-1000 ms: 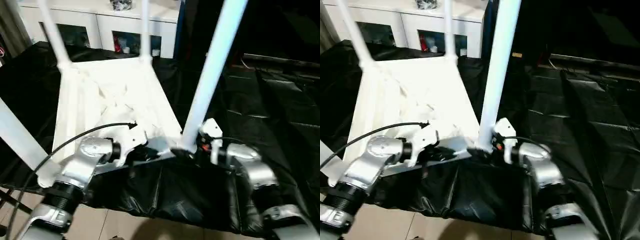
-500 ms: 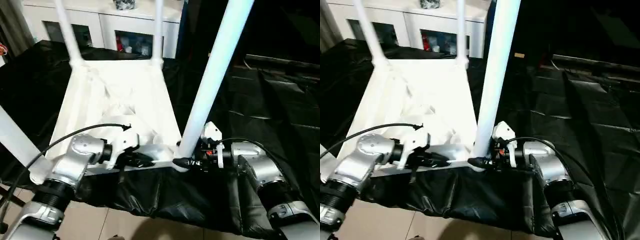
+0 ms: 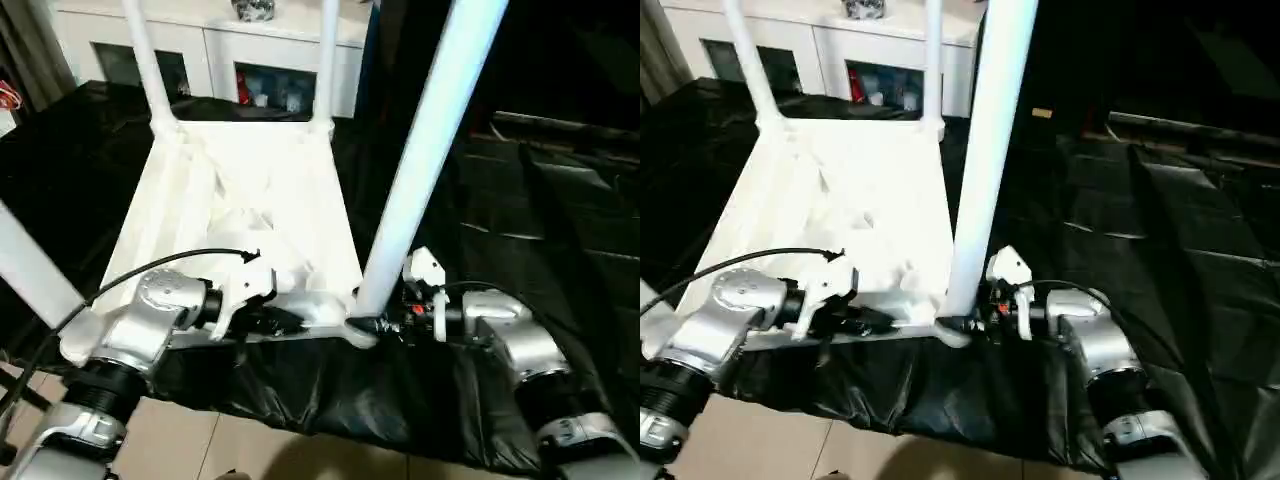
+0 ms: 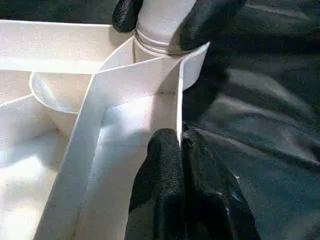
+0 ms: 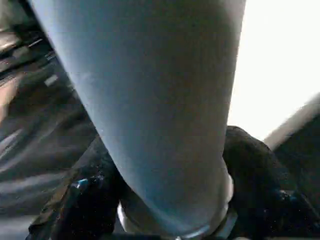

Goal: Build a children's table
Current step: Rotate leg to tighten

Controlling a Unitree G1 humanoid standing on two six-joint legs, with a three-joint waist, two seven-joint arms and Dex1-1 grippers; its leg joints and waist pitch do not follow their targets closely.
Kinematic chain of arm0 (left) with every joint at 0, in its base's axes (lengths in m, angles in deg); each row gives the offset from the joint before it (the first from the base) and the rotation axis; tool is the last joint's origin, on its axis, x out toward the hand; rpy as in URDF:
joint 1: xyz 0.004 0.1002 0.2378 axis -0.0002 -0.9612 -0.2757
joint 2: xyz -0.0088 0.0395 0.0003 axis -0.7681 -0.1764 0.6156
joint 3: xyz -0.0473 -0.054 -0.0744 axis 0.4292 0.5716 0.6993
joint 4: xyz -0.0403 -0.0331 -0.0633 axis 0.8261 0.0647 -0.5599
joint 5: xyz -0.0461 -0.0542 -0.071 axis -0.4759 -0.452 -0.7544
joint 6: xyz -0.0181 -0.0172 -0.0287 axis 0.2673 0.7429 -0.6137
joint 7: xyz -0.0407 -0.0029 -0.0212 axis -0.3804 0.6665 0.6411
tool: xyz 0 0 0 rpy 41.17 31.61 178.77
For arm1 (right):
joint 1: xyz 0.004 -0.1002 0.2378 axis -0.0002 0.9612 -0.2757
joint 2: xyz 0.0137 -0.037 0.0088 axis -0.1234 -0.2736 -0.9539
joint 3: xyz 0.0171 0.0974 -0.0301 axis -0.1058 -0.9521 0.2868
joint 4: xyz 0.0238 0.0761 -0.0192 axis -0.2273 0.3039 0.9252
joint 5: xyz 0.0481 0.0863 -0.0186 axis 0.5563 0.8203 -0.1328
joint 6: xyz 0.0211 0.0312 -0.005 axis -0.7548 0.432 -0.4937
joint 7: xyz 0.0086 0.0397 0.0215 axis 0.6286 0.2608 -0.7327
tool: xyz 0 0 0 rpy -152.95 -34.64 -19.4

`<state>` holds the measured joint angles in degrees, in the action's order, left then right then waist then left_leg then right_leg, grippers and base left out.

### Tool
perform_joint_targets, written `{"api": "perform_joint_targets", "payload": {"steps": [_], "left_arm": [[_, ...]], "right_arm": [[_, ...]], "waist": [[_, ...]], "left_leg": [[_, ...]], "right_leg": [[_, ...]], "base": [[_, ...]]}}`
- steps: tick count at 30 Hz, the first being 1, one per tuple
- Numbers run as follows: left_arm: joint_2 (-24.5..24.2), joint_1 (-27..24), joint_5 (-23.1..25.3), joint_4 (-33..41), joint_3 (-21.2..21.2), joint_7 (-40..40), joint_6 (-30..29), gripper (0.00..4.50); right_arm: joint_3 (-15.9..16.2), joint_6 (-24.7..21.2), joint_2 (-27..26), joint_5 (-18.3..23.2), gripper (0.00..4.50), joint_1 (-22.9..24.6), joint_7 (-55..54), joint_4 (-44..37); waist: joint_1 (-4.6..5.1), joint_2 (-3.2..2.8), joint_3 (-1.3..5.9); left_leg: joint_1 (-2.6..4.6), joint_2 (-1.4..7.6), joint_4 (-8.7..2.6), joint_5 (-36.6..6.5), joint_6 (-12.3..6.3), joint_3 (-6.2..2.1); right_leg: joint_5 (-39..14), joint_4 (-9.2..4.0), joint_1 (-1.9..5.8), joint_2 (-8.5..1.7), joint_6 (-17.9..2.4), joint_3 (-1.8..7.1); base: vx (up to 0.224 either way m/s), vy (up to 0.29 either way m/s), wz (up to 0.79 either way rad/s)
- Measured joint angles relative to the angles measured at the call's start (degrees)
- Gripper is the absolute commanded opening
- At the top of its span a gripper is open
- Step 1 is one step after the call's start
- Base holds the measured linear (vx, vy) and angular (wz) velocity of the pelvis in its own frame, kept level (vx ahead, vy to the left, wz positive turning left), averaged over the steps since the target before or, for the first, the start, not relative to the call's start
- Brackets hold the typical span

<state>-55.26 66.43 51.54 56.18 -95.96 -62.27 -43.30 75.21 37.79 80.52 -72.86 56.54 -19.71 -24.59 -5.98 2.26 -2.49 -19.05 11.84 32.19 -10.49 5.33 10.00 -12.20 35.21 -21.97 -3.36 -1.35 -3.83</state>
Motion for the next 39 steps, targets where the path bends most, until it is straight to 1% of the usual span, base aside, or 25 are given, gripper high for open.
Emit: {"api": "perform_joint_targets", "payload": {"steps": [1,2,3,7,9,11,13,14,15,16,18,21,23,24,26,27,30,33,36,39], "left_arm": [[1.19,0.06,0.77,0.00,0.29,2.63,-0.82,0.00],[1.81,0.14,1.16,0.00,0.43,3.87,-1.29,0.00],[2.89,0.32,1.83,0.00,0.50,5.92,-1.97,0.00],[4.97,0.66,3.04,0.01,0.49,10.08,-3.36,0.00],[6.21,0.82,3.94,0.01,0.50,12.60,-4.12,0.00],[8.67,0.92,5.48,0.02,0.53,17.46,-5.47,0.00],[10.67,0.93,6.73,0.26,0.51,20.76,-6.48,0.00],[11.13,0.82,6.99,0.50,0.49,21.48,-6.66,0.00],[11.61,0.55,7.12,1.14,0.48,22.17,-7.12,0.00],[11.65,0.37,7.12,1.49,0.48,22.46,-7.29,0.00],[11.66,0.09,7.12,2.12,0.48,22.40,-7.40,0.00],[11.61,-0.05,7.12,2.51,0.46,21.54,-7.36,0.00],[11.11,-0.27,7.03,2.92,0.46,20.54,-7.05,0.00],[10.97,-0.37,7.02,3.11,0.46,20.36,-7.03,0.00],[10.29,-0.44,6.64,3.33,0.46,19.32,-6.80,0.00],[9.23,-0.73,6.29,3.85,0.32,17.67,-6.27,0.00],[6.46,-1.30,4.72,4.72,-0.37,12.02,-4.61,0.00],[5.27,-1.44,3.72,4.81,-0.59,8.60,-3.61,0.00],[3.77,-1.44,2.31,4.80,-0.63,5.31,-3.57,0.00],[2.11,-1.43,0.82,4.61,-0.67,1.60,-3.58,0.00]], "right_arm": [[-1.40,0.51,-1.74,0.04,2.59,0.34,-4.61,0.45],[-2.08,0.81,-2.47,0.03,2.59,0.56,-6.84,0.58],[-3.03,1.47,-3.71,0.02,2.59,0.86,-10.79,0.79],[-4.13,2.00,-6.33,-0.14,2.59,0.93,-19.38,1.09],[-5.22,2.34,-8.35,-0.65,2.59,0.77,-24.65,1.76],[-6.28,2.99,-11.78,-2.21,2.59,-1.33,-35.03,4.27],[-7.14,3.21,-13.59,-2.85,2.59,-3.00,-41.69,6.21],[-7.34,3.47,-14.04,-3.09,2.59,-3.23,-42.85,6.42],[-7.55,4.10,-14.10,-3.18,2.94,-3.16,-43.11,6.48],[-7.57,4.30,-14.09,-3.20,2.94,-3.04,-42.99,6.36],[-7.55,4.37,-13.81,-3.85,3.32,-2.43,-41.81,5.57],[-7.42,4.15,-13.05,-4.31,3.40,-1.58,-38.75,4.24],[-6.46,4.19,-11.39,-4.30,3.73,-1.20,-35.35,3.75],[-6.20,4.23,-11.06,-4.30,3.82,-1.20,-34.32,3.69],[-4.69,4.33,-9.40,-4.35,3.85,-1.06,-31.48,3.13],[-3.25,4.46,-7.45,-4.50,3.85,-0.68,-28.02,2.39],[-1.05,5.08,-3.95,-4.48,3.85,-0.25,-19.22,1.17],[-0.22,5.15,-1.83,-4.29,3.85,-0.19,-12.85,0.30],[1.39,5.53,1.18,-4.05,3.85,-0.20,-6.76,-0.28],[2.71,5.15,3.30,-2.78,3.85,-0.31,-0.32,-0.79]], "waist": [[0.29,0.03,0.02],[0.36,0.03,0.03],[0.68,0.04,0.04],[0.91,0.04,0.13],[0.96,-0.04,0.26],[1.23,-0.39,0.45],[1.41,-0.50,0.52],[1.40,-0.51,0.52],[1.37,-0.54,0.52],[1.35,-0.61,0.53],[1.26,-0.62,0.54],[1.12,-0.63,0.54],[1.11,-0.62,0.52],[1.16,-0.61,0.51],[1.22,-0.64,0.48],[1.24,-0.66,0.45],[1.06,-0.81,0.36],[0.84,-0.95,0.27],[0.85,-0.92,0.24],[0.81,-0.87,0.22]], "left_leg": [[0.00,-0.01,0.01,0.00,0.01,0.00],[0.00,-0.02,0.01,0.01,0.01,0.00],[0.00,-0.03,0.02,0.01,0.01,0.00],[0.02,-0.04,-0.01,0.01,0.01,0.00],[0.04,-0.04,-0.02,0.01,0.01,0.00],[0.04,-0.07,0.01,0.01,0.01,0.01],[0.05,-0.10,-0.01,0.00,0.01,0.02],[0.04,-0.10,-0.04,0.00,0.01,0.01],[0.02,-0.10,-0.09,0.00,0.01,0.01],[0.01,-0.11,-0.16,-0.01,0.01,0.01],[-0.01,-0.12,-0.29,-0.01,0.01,0.01],[-0.05,-0.12,-0.35,-0.02,0.01,0.02],[-0.08,-0.12,-0.36,-0.04,-0.01,0.02],[-0.08,-0.11,-0.37,-0.04,-0.01,0.02],[-0.10,-0.11,-0.39,-0.04,-0.01,0.02],[-0.13,-0.11,-0.41,-0.05,-0.01,0.02],[-0.20,-0.10,-0.44,-0.06,-0.03,0.02],[-0.36,-0.10,-0.39,-0.06,-0.05,0.01],[-0.48,-0.10,-0.31,-0.08,-0.08,0.00],[-0.55,-0.09,-0.26,-0.09,-0.11,-0.01]], "right_leg": [[0.00,-0.01,0.02,0.00,0.02,0.03],[0.01,-0.01,0.03,0.00,0.03,0.05],[0.01,-0.03,0.06,0.00,0.05,0.06],[0.02,-0.03,0.10,0.00,0.06,0.07],[0.02,-0.03,0.10,0.00,0.06,0.08],[0.02,-0.07,0.10,-0.01,0.06,0.13],[0.01,-0.08,0.10,-0.01,0.08,0.16],[0.00,-0.10,0.10,-0.01,0.09,0.15],[-0.01,-0.13,0.08,-0.01,0.11,0.15],[-0.03,-0.16,0.08,-0.01,0.14,0.15],[0.03,-0.17,0.06,-0.01,0.03,0.13],[0.05,-0.20,0.03,-0.01,0.00,0.12],[0.04,-0.23,0.02,-0.01,0.00,0.12],[0.04,-0.23,0.01,-0.01,-0.01,0.11],[0.03,-0.24,-0.02,0.00,-0.01,0.10],[0.03,-0.25,-0.05,0.00,-0.02,0.09],[-0.03,-0.25,-0.08,0.00,-0.04,0.06],[-0.03,-0.26,-0.13,0.00,-0.05,0.05],[-0.03,-0.25,-0.18,0.00,-0.06,0.04],[-0.03,-0.25,-0.22,0.00,-0.06,0.02]], "base": [[0.000,0.000,0.00],[0.000,0.000,0.00],[0.000,0.000,0.00],[0.000,0.000,0.00],[0.000,0.000,0.00],[0.000,0.000,0.00],[0.000,0.000,0.00],[0.000,0.000,0.00],[0.000,0.000,0.00],[0.000,0.000,0.00],[0.000,0.000,0.00],[0.000,0.000,0.00],[0.000,0.000,0.00],[0.000,0.000,0.00],[0.000,0.000,0.00],[0.000,0.000,0.00],[0.000,0.000,0.00],[0.000,0.000,0.00],[0.000,0.000,0.00],[0.000,0.000,0.00]]}}
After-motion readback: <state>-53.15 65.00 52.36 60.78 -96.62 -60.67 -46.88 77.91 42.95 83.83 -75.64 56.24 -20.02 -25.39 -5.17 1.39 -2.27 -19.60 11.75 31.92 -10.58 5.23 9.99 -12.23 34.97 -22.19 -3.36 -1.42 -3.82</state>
